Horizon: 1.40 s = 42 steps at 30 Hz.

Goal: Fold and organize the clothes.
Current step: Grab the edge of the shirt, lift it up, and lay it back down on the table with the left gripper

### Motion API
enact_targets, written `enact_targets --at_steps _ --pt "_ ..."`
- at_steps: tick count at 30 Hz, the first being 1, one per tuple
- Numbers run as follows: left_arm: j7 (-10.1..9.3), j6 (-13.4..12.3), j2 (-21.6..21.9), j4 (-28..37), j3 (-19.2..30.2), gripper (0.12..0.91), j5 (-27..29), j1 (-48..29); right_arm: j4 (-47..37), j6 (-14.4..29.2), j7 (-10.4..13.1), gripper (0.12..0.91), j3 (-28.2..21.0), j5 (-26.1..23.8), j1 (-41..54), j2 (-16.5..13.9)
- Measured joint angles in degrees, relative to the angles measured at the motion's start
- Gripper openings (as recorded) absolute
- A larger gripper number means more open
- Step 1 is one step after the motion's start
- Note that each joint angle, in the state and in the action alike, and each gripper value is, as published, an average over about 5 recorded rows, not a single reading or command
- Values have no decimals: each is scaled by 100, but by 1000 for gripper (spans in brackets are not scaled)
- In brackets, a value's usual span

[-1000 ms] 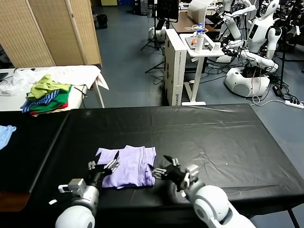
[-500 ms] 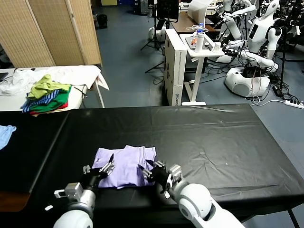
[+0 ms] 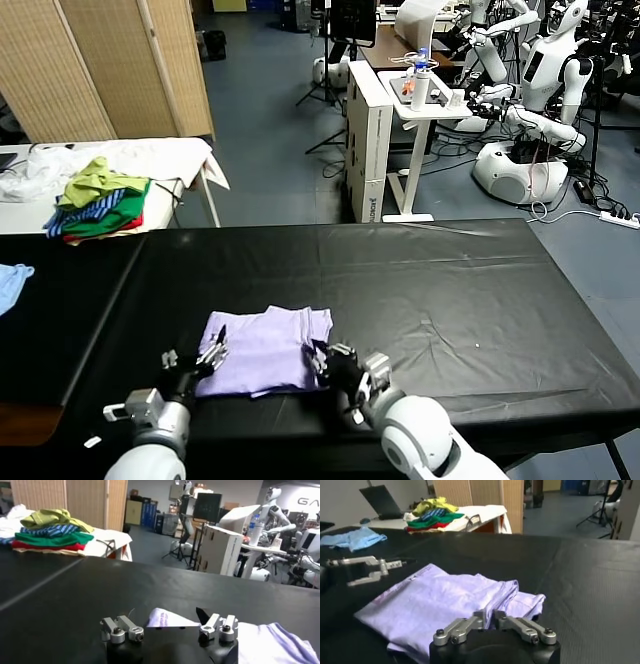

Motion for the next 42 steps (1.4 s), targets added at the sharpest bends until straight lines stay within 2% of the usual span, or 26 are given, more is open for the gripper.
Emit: enact_targets --at_steps 6,14,16,17,25,30,33,36,42 --pt "152 -82 0 184 -134 907 -394 26 203 2 15 907 346 -2 -263 -27" --pt "310 -79 -27 294 -170 905 -770 70 276 -7 75 907 454 -25 -331 -10" --pt "355 -64 -30 316 -179 881 -879 72 281 -8 86 907 471 -33 -341 -12" --pt "381 -50 -31 330 -185 854 -953 70 282 -8 91 907 476 -38 -346 -12" --pt "464 117 -60 479 -295 488 -1766 -9 293 -8 120 907 498 -88 -384 -2" --pt "476 175 -58 515 -301 230 -1927 -27 295 -3 123 907 511 -139 -422 24" --pt "461 179 -56 482 -287 184 -1875 -27 298 5 124 907 513 -183 -439 43" --pt "429 160 -26 405 -258 189 -1620 -16 299 17 125 907 528 -228 -461 61" --pt "345 2 197 201 -230 189 -572 50 298 57 126 907 617 -318 -547 85"
